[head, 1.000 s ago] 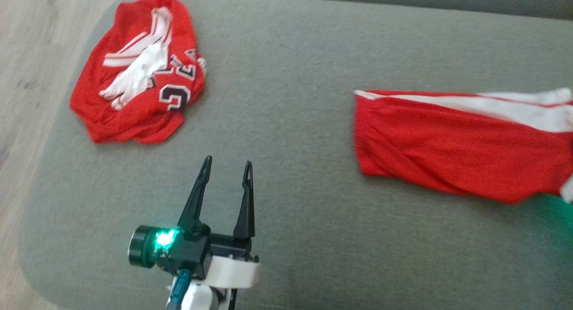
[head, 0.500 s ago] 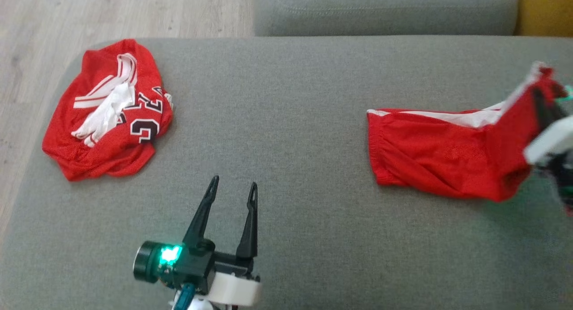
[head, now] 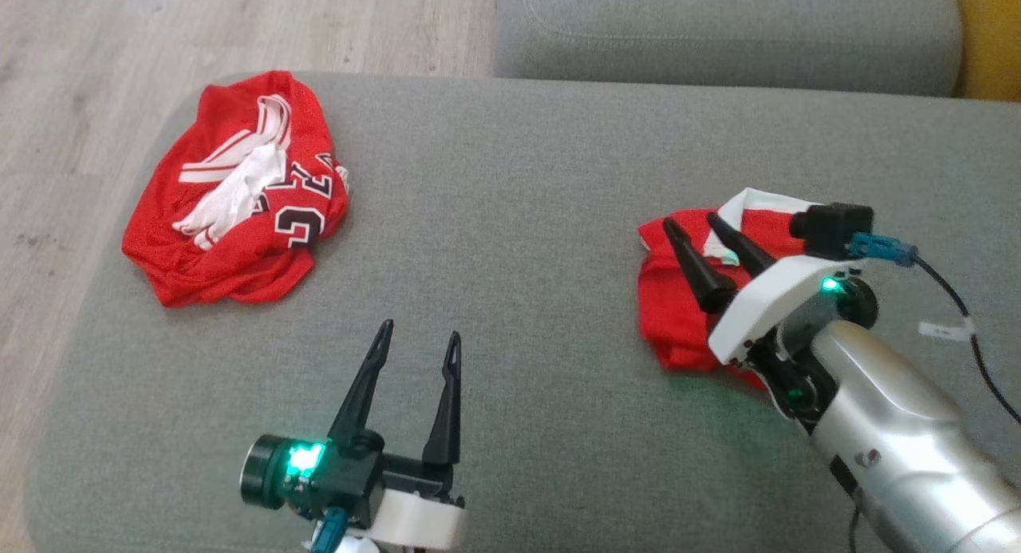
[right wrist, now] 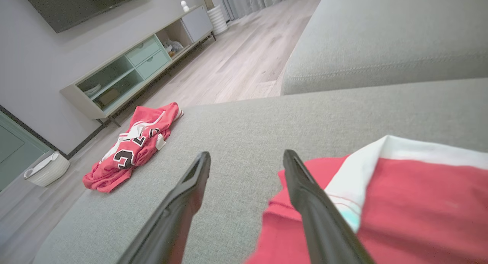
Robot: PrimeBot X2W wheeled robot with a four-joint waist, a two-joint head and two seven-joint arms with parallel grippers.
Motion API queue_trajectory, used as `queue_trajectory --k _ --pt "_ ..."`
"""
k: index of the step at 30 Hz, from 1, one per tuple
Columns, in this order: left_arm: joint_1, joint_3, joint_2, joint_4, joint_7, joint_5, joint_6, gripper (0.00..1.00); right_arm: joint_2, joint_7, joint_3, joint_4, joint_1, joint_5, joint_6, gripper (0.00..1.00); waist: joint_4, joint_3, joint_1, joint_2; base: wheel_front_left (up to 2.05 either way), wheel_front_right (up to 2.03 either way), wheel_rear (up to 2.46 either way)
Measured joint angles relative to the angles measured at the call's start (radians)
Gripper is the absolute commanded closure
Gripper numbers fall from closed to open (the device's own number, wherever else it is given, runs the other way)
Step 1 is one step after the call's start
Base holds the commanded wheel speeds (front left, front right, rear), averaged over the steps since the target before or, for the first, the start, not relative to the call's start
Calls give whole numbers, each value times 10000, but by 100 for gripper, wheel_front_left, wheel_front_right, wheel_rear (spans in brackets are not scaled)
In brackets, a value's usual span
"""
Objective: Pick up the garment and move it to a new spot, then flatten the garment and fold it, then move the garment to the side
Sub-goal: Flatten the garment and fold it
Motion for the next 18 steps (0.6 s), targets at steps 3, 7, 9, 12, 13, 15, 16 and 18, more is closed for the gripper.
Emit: queue_trajectory --k 3,7,9,12,13,15,16,18 --pt "104 102 -8 4 0 -12 0 0 -155 -301 -284 -127 225 -364 0 0 45 -178 -1 0 0 0 0" --pt "403 276 -8 19 0 -19 6 0 -752 -765 -974 -213 707 -940 0 0 38 -437 -1 0 0 0 0" --pt "563 286 -8 17 0 -88 6 0 -1022 -807 -1354 -81 1070 -1129 0 52 30 -551 -1 0 0 0 0" --pt "709 307 -8 0 0 -84 6 0 -1289 -765 -1588 205 1569 -1593 0 100 71 -578 -1 0 0 0 0" --pt "709 305 -12 -8 0 -84 4 0 -1342 -694 -1584 282 1693 -1776 0 100 104 -558 -1 0 0 0 0" --pt "704 322 -10 -65 0 -79 6 0 -1386 -569 -1574 424 1749 -2134 0 100 184 -472 -2 0 0 0 0" --pt "697 322 -12 -79 0 -65 4 0 -1386 -556 -1578 445 1729 -2215 0 100 235 -421 -1 0 0 0 0" --pt "676 314 -10 -94 0 -65 4 0 -1375 -376 -1523 514 1601 -2320 0 100 357 -305 -1 0 0 0 0"
